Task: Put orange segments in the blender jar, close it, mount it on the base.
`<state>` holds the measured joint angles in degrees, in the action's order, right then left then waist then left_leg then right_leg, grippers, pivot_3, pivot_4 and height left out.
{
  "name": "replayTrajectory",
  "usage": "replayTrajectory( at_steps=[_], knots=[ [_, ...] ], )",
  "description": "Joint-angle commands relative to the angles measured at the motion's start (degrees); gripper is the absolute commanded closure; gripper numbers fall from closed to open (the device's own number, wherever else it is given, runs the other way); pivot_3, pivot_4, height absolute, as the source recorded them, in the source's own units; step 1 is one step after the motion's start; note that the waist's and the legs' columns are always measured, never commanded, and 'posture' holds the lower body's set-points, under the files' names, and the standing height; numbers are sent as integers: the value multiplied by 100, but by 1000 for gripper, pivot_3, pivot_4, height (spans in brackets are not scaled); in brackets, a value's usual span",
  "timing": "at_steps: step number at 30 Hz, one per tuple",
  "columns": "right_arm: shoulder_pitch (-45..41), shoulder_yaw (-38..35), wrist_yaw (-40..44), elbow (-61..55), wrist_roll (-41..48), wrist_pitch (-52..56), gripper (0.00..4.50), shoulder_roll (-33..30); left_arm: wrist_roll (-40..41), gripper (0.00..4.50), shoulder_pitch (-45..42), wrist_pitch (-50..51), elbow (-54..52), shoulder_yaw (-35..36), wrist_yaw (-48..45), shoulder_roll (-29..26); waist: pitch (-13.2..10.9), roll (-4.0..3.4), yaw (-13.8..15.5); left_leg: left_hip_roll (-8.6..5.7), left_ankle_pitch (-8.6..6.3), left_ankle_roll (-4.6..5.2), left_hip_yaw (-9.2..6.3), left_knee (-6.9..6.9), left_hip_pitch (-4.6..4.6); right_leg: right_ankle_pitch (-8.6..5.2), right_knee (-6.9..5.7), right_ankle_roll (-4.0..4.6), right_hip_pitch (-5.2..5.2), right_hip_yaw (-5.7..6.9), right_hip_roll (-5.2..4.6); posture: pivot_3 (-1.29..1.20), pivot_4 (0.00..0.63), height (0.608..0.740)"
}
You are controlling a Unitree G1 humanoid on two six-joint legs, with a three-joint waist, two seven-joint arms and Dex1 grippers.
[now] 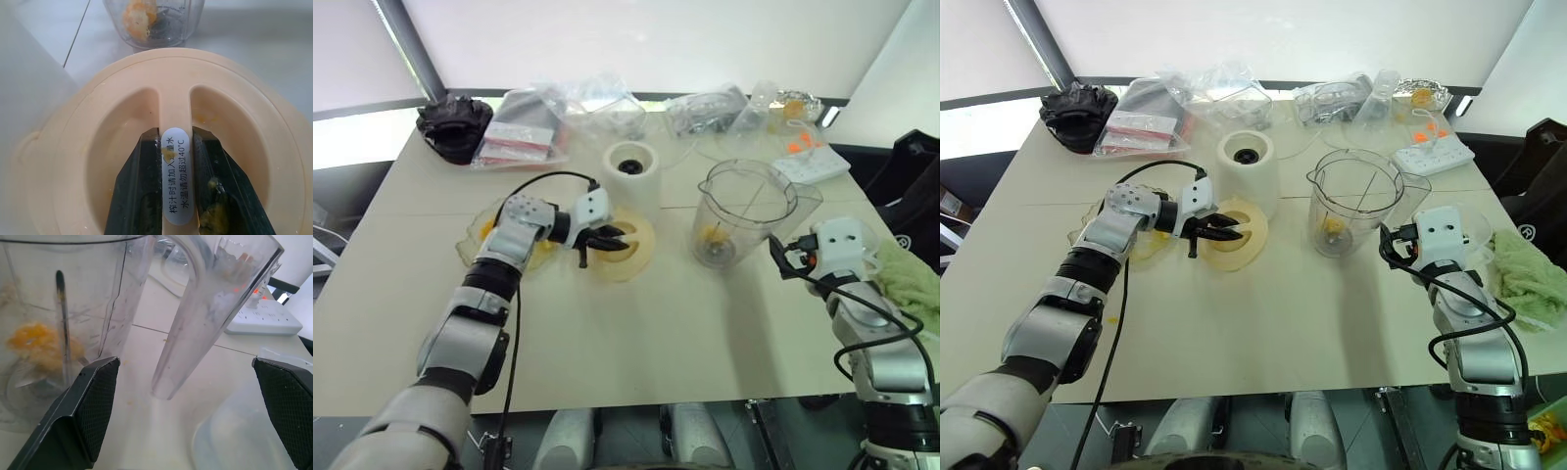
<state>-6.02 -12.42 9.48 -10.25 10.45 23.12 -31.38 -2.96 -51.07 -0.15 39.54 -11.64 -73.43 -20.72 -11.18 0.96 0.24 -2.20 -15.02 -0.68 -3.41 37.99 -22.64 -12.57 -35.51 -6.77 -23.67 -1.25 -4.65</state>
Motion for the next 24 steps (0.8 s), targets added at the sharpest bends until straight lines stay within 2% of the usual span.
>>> replayTrajectory(
  at_steps=[1,24],
  knots=[
    [-211,-292,22,127,-65,-242,0,-40,164,4226,-27,30,-290,58,62,-52,0,0,0,0,0,0,0,0,0,0,0,0,1,0,0,0,150,740],
    [-944,-386,85,1158,-117,-698,0,88,202,4226,-30,12,-343,-23,194,-68,1,-2,-7,-2,0,0,0,0,1,0,-1,0,1,0,0,0,150,740]
  ],
)
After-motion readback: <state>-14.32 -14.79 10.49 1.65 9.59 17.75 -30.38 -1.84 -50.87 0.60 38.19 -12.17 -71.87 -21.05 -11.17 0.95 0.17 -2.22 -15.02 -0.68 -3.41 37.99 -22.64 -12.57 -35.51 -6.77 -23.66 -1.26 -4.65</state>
